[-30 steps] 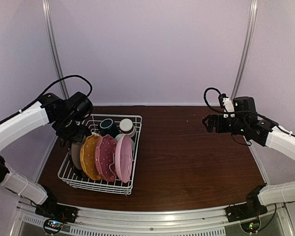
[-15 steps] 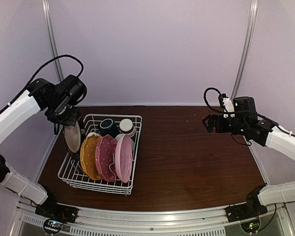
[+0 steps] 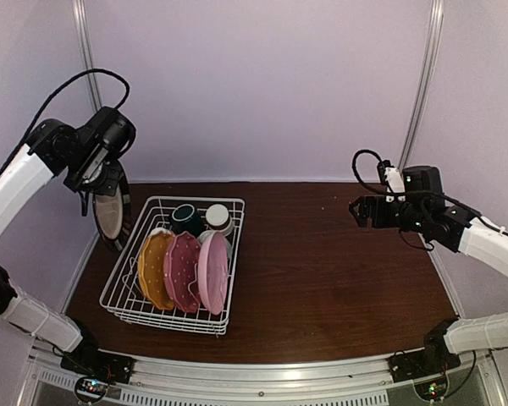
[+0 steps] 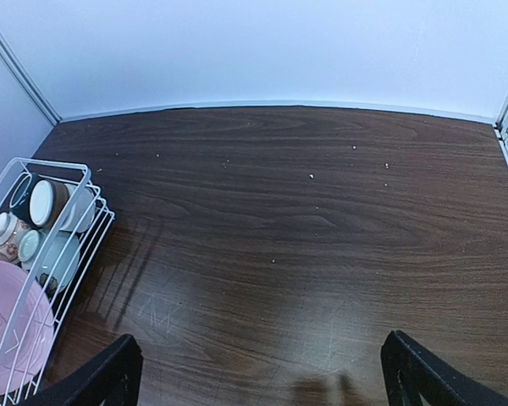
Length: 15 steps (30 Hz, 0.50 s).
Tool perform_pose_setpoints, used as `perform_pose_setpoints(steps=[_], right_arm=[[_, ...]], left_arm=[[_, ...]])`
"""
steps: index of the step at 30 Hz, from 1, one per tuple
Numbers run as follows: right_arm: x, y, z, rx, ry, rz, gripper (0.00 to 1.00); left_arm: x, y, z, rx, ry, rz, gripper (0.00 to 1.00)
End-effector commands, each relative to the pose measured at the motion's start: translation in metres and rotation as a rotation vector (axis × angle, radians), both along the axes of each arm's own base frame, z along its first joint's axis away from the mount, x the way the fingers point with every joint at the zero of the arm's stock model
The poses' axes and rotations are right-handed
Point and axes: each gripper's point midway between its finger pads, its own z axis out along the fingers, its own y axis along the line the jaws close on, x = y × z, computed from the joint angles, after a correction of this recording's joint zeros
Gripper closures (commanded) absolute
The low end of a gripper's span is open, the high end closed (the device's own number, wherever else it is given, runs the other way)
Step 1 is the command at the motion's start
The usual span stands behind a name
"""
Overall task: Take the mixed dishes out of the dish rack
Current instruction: Pass from the left arm to the right
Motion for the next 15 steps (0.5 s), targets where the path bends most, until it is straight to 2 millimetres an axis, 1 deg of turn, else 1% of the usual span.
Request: perform_pose_setpoints(steps=[1,5,9,12,15], right_arm=[[-0.002,0.003,0.026,0.036,-0.067,0.009,0.0],[-0.006,0.007,0.044,0.079,-0.115,0.034,0.0],[-0.009,0.009,0.063,0.119,-0.16,0.051,0.0],[-0.011,0.013,0.071,0.136,-0.17,0.073,0.0],[-0.013,0.02,0.077,0.161,-0.171,0.11,0.0]], left_arm=[[0.008,0.002,0.054,-0.034,-0.168,-0.035,1.0],[0.025,-0.017,0.078,-0.09,-0.247,-0.098,1.0],[0.044,-0.044,0.101,-0.177,-0.321,-0.186,1.0],[0.057,-0.072,0.116,-0.259,-0.365,-0.296,1.0],[0.065,-0.107,0.124,-0.364,-0.384,-0.439,1.0]])
